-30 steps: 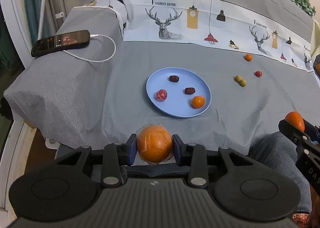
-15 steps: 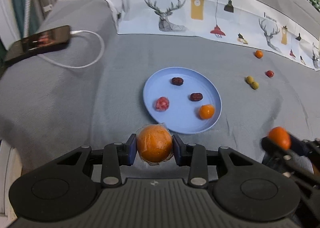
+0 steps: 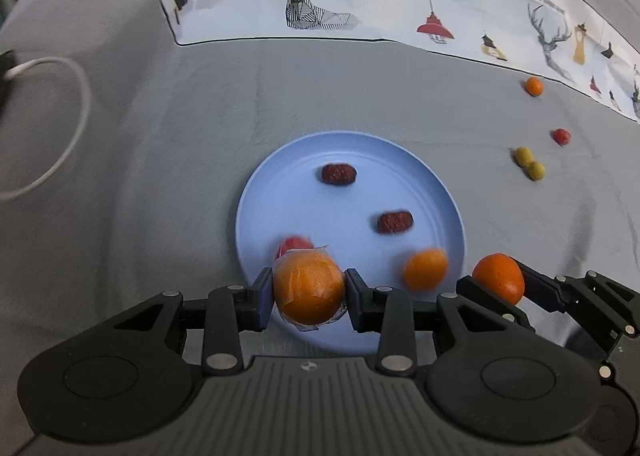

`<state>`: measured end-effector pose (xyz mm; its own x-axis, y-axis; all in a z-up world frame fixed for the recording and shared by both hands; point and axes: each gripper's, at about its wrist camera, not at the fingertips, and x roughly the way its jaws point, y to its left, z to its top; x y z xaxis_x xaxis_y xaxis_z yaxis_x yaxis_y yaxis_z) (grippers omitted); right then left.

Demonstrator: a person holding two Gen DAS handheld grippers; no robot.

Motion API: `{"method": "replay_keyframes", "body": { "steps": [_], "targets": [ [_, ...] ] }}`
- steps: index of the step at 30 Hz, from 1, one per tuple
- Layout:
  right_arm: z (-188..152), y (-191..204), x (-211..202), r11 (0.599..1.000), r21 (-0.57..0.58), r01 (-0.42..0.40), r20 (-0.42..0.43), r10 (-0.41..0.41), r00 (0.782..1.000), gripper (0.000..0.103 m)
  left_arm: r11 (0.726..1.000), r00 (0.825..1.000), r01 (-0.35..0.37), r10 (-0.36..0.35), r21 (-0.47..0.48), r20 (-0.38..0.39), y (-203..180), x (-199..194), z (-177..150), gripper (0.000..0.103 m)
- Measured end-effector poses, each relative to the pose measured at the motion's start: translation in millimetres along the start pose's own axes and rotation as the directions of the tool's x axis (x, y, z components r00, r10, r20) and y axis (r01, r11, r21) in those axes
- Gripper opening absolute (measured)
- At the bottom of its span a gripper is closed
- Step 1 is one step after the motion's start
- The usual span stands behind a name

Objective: Organize fruits
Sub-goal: 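Open the left tool over the plate while the right tool releases its tangerine, then move both open tools back toward the remaining fruits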

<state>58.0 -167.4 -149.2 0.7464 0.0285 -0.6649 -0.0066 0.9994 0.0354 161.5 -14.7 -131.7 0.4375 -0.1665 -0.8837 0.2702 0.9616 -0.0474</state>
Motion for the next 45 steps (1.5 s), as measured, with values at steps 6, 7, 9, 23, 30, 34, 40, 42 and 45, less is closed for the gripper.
{"method": "replay_keyframes", "body": {
  "steps": [6,7,9,23,30,34,40,42,45],
  "targets": [
    [17,-11,41,1.000,-0.011,-0.021,-0.018,0.021,1.000,0.036,1.000,1.000,-0.002,0.002,0.020,0.023,0,28,25,0.056],
    [19,-12,46,0.999,-0.017,-0.032,-0.024,0.031,0.999,0.037,0.999,0.999,0.013,-0.015,0.032,0.044,1,28,28,0.071],
    [26,-14,54,0.999,-0.029,-0.043,-0.047,0.042,0.998,0.056,0.999,0.996,-0.002,-0.001,0.036,0.090,3,19,32,0.103],
    [-8,3,-74,0.997,-0.010,-0.077,-0.078,0.076,0.994,0.100,0.992,0.991,-0.104,0.110,-0.075,0.073,34,-94,-70,0.103],
    [-12,18,-145,0.995,-0.082,-0.049,0.093,0.056,0.994,0.102,0.992,0.970,-0.065,0.088,-0.108,0.227,28,-157,-92,0.103],
    [-22,23,-181,0.995,-0.098,-0.033,0.172,0.049,0.984,0.102,0.992,0.951,-0.067,0.097,-0.110,0.294,18,-184,-103,0.103],
    [-32,32,-214,0.994,-0.107,0.007,0.250,0.020,0.968,0.102,0.994,0.933,-0.061,0.088,-0.089,0.348,9,-211,-122,0.103],
    [-37,32,-223,0.995,-0.094,0.018,0.279,0.009,0.960,0.102,0.995,0.929,-0.064,0.088,-0.080,0.359,7,-216,-126,0.103],
    [-42,28,-230,0.997,-0.067,0.027,0.290,-0.007,0.957,0.102,0.997,0.935,-0.049,0.069,-0.065,0.349,1,-218,-129,0.103]
  ]
}}
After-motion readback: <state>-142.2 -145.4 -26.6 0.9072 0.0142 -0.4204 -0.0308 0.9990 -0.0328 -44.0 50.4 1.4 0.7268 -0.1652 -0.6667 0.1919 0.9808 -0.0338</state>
